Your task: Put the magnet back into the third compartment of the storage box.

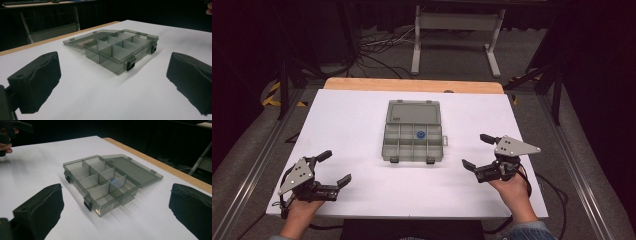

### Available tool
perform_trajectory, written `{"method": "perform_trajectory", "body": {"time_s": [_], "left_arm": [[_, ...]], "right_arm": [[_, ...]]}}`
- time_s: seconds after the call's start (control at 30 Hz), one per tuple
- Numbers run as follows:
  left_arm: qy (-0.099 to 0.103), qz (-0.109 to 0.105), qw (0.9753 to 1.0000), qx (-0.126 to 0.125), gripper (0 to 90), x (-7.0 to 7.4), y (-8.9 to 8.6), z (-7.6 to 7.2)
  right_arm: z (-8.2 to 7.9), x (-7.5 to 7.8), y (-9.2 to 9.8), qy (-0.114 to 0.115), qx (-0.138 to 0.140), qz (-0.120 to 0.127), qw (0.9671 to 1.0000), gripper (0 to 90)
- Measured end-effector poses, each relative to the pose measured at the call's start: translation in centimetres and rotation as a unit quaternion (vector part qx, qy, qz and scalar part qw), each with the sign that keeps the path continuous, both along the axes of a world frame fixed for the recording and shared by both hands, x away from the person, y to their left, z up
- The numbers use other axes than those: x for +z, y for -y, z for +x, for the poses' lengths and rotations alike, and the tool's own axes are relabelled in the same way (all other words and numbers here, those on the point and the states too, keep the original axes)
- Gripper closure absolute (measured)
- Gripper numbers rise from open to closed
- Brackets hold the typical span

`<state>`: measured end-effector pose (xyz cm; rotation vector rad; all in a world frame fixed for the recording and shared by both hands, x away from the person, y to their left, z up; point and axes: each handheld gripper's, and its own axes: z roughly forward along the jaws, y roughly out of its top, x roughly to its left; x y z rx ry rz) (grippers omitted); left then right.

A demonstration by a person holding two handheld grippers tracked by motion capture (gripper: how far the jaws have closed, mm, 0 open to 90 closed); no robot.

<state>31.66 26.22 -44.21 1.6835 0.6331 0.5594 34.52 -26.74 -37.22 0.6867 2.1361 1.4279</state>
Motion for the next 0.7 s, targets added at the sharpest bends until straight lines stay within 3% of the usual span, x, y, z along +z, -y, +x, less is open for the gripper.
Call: {"method": "perform_trajectory", "body": {"time_s": [0.53, 0.7], "left_arm": [[-0.001, -0.002, 1.0, 0.0, 0.2, -0.1, 0.0, 0.0], [-0.002, -0.005, 1.0, -0.001, 0.2, -0.2, 0.0, 0.1]], "right_arm": [[-1.6, -3.8, 2.0, 0.038, -0.016, 0.044, 0.9982, 0.0], [-2.0, -4.7, 2.2, 0.041, -0.017, 0.044, 0.998, 0.0]]}}
